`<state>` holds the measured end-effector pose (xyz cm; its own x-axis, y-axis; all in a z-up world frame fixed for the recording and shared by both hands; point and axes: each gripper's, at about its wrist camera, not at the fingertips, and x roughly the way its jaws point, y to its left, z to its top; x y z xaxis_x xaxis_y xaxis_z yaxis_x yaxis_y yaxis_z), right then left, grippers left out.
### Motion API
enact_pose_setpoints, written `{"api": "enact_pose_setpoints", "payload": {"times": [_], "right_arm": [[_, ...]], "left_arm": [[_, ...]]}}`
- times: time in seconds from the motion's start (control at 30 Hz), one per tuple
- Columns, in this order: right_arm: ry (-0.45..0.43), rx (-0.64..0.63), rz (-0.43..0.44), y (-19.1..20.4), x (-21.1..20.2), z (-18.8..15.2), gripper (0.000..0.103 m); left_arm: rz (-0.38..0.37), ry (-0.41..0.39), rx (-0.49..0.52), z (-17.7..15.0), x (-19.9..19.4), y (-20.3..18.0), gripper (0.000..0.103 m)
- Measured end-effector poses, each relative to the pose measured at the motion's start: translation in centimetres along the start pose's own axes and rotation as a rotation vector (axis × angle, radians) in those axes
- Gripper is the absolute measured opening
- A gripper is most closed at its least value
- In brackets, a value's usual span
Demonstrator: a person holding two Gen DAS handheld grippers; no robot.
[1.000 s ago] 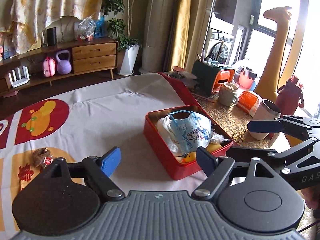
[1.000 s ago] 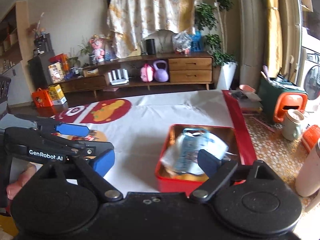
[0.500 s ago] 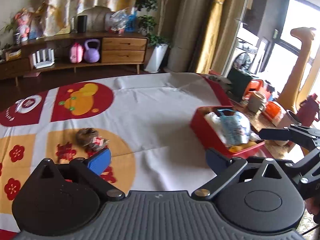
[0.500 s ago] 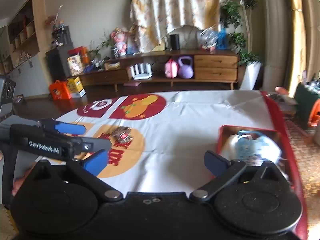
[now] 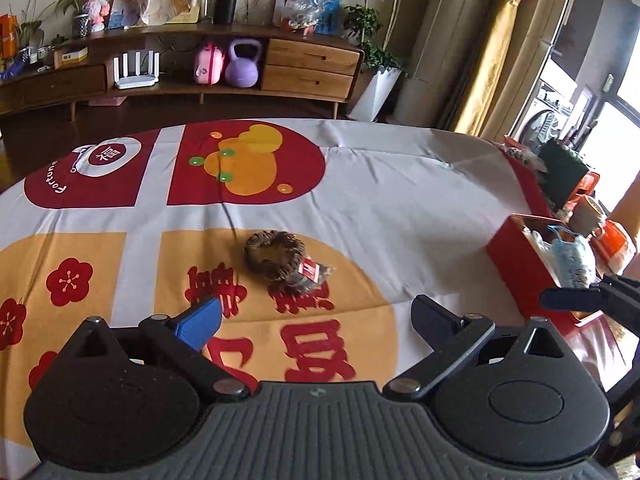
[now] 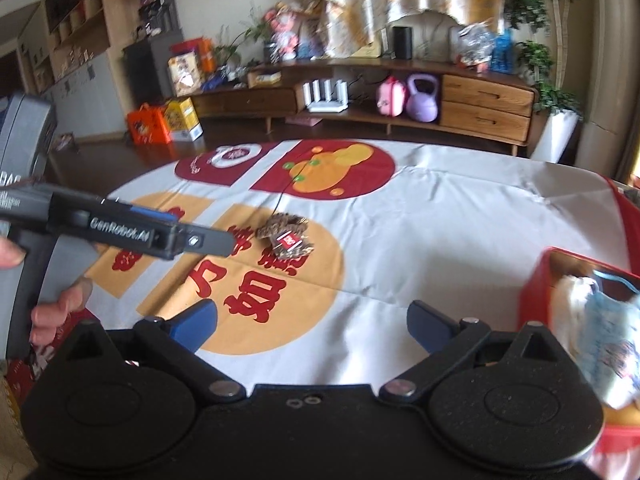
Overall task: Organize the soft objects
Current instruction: 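Withdraw both open tools from the red tin over the table, then close left tool on brown hair tie while right tool grasps clear packet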
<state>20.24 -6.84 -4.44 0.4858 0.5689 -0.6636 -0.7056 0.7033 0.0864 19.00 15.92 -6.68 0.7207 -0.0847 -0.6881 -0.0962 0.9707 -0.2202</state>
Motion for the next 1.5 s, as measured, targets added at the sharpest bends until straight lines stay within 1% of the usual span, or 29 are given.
{"api": "enact_pose_setpoints", "payload": {"times": [0.17, 0.3, 0.4, 0.53, 0.6, 0.63, 0.7, 0.87, 0.93, 0.97, 1.0, 1.03, 1.07, 1.1, 1.13, 1.17, 1.2, 1.27, 1.33, 1.37, 1.4, 1.43, 1.5], "right_arm": [[0.023, -0.035, 0.027, 0.3, 3.7, 0.9, 0.099], [0.039, -0.061, 0.042, 0.4, 6.7, 1.7, 0.094], [0.044, -0.096, 0.038, 0.7, 8.8, 2.2, 0.092], [0.048, -0.083, 0.048, 0.6, 11.1, 2.8, 0.085], [0.055, -0.091, 0.048, 0.7, 12.1, 3.1, 0.083], [0.058, -0.096, 0.048, 0.7, 12.6, 3.1, 0.081], [0.067, -0.103, 0.055, 0.9, 13.5, 3.3, 0.075], [0.062, -0.114, 0.056, 1.1, 15.3, 3.6, 0.07], [0.062, -0.105, 0.058, 1.1, 15.7, 3.7, 0.062], [0.064, -0.103, 0.058, 1.1, 15.9, 3.7, 0.06], [0.065, -0.103, 0.058, 1.1, 16.2, 3.7, 0.056], [0.064, -0.103, 0.06, 1.1, 16.3, 3.7, 0.052], [0.066, -0.103, 0.064, 1.2, 16.5, 3.6, 0.05], [0.069, -0.104, 0.066, 1.2, 16.6, 3.6, 0.047], [0.071, -0.106, 0.064, 1.3, 16.7, 3.5, 0.042], [0.07, -0.107, 0.062, 1.3, 16.7, 3.5, 0.041], [0.069, -0.106, 0.063, 1.4, 16.7, 3.4, 0.038], [0.064, -0.099, 0.061, 1.4, 16.7, 3.4, 0.033], [0.064, -0.094, 0.066, 1.3, 16.7, 3.3, 0.029], [0.063, -0.095, 0.065, 1.3, 16.7, 3.3, 0.029], [0.063, -0.096, 0.066, 1.3, 16.7, 3.3, 0.027], [0.064, -0.095, 0.069, 1.3, 16.7, 3.2, 0.023], [0.066, -0.094, 0.072, 1.4, 16.5, 3.2, 0.016]], "left_arm": [[0.02, -0.002, -0.031, 1.1, 2.5, 1.3, 0.102], [0.031, 0.026, -0.08, 2.0, 5.2, 2.3, 0.102], [0.058, 0.049, -0.119, 2.7, 7.2, 3.0, 0.102], [0.074, 0.088, -0.178, 3.3, 9.8, 3.9, 0.101], [0.099, 0.097, -0.199, 3.3, 10.8, 4.2, 0.101], [0.108, 0.099, -0.202, 3.4, 11.1, 4.3, 0.1], [0.113, 0.105, -0.207, 3.3, 11.8, 4.4, 0.097], [0.161, 0.087, -0.173, 3.5, 12.5, 4.0, 0.085], [0.167, 0.079, -0.169, 3.6, 12.5, 3.9, 0.08], [0.173, 0.076, -0.161, 3.6, 12.6, 3.8, 0.074], [0.175, 0.072, -0.147, 3.6, 12.6, 3.6, 0.071], [0.178, 0.068, -0.133, 3.5, 12.6, 3.5, 0.07], [0.182, 0.064, -0.12, 3.5, 12.6, 3.3, 0.067], [0.188, 0.058, -0.102, 3.3, 12.5, 3.1, 0.061], [0.192, 0.05, -0.086, 3.2, 12.5, 2.9, 0.059], [0.195, 0.044, -0.07, 3.1, 12.4, 2.7, 0.054], [0.194, 0.041, -0.055, 3.0, 12.4, 2.6, 0.048], [0.19, 0.033, -0.036, 2.8, 12.3, 2.3, 0.04], [0.179, 0.029, -0.039, 2.8, 12.2, 2.2, 0.038], [0.181, 0.026, -0.043, 2.8, 12.1, 2.2, 0.033], [0.185, 0.023, -0.046, 2.8, 12.0, 2.2, 0.031], [0.182, 0.022, -0.05, 2.8, 12.0, 2.2, 0.03], [0.168, 0.018, -0.056, 2.7, 11.8, 2.3, 0.021]]}}
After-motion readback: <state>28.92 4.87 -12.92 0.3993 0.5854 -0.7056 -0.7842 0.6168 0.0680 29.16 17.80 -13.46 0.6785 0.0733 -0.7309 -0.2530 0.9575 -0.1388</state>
